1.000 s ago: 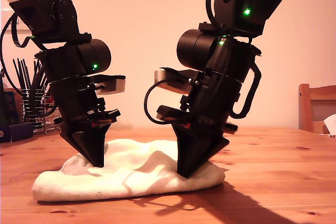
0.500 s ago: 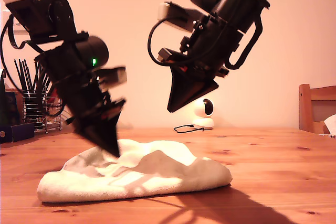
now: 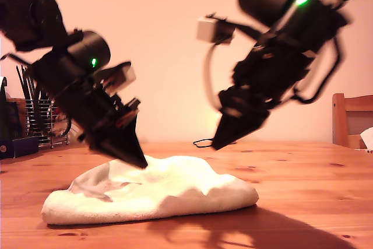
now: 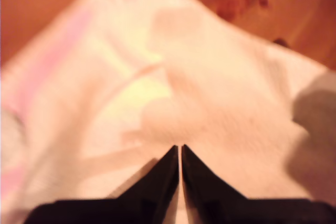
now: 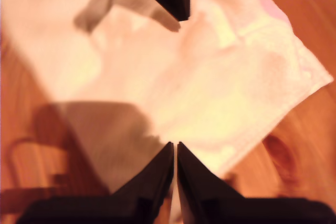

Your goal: Fold the tea towel in front of you. After folding it, place it to the right side.

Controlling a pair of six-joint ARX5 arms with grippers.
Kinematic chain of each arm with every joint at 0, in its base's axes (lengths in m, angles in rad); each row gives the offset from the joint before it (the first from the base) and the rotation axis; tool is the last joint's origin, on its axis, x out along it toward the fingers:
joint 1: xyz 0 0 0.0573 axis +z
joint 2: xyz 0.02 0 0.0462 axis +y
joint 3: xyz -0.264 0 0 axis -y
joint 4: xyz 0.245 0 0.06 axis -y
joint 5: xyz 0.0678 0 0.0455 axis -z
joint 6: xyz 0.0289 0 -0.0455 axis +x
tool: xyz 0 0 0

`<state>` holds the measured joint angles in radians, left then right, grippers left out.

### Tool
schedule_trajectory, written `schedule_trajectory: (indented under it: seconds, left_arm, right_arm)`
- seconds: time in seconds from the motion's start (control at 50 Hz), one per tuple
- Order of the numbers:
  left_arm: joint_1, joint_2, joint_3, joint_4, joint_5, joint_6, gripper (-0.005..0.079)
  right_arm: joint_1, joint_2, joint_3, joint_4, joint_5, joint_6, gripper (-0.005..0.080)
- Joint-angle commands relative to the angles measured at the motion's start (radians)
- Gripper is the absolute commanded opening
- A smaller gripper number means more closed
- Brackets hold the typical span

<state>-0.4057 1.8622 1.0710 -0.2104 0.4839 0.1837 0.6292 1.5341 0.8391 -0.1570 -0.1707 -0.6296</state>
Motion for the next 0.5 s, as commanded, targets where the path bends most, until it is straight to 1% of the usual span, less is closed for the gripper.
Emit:
schedule_trajectory:
  seconds: [0.0, 0.06, 0.16, 0.22, 0.26, 0.34, 0.38, 0.44, 0.48]
  left_arm:
    - [-0.007, 0.015, -0.002, 0.03, 0.016, -0.019, -0.0024]
    - [-0.014, 0.015, -0.004, 0.033, 0.026, -0.027, -0.0024]
    - [-0.034, 0.017, -0.004, 0.037, 0.026, -0.032, -0.0024]
    - [-0.047, 0.019, -0.005, 0.042, 0.026, -0.05, -0.0024]
    - [-0.055, 0.024, -0.005, 0.047, 0.026, -0.054, -0.0024]
    - [-0.069, 0.031, -0.005, 0.046, 0.026, -0.073, -0.0024]
    - [-0.075, 0.037, -0.005, 0.043, 0.027, -0.079, -0.0024]
    - [-0.081, 0.043, -0.005, 0.041, 0.031, -0.083, -0.0024]
    - [-0.081, 0.046, -0.005, 0.033, 0.031, -0.098, -0.0024]
  right_arm:
    - [0.035, -0.028, -0.027, 0.008, 0.024, -0.078, -0.0012]
    - [0.057, -0.028, -0.04, -0.026, 0.032, -0.141, -0.0012]
    - [0.097, -0.022, -0.042, -0.086, 0.031, -0.172, 0.0003]
    - [0.125, -0.022, -0.042, -0.1, 0.031, -0.188, 0.0068]
    - [0.139, -0.022, -0.042, -0.1, 0.032, -0.19, 0.0134]
    - [0.156, -0.02, -0.042, -0.102, 0.03, -0.225, 0.0293]
    - [0.161, -0.016, -0.042, -0.102, 0.025, -0.244, 0.0353]
    - [0.164, -0.005, -0.042, -0.097, 0.024, -0.281, 0.0404]
    - [0.164, 0.005, -0.042, -0.094, 0.024, -0.305, 0.0418]
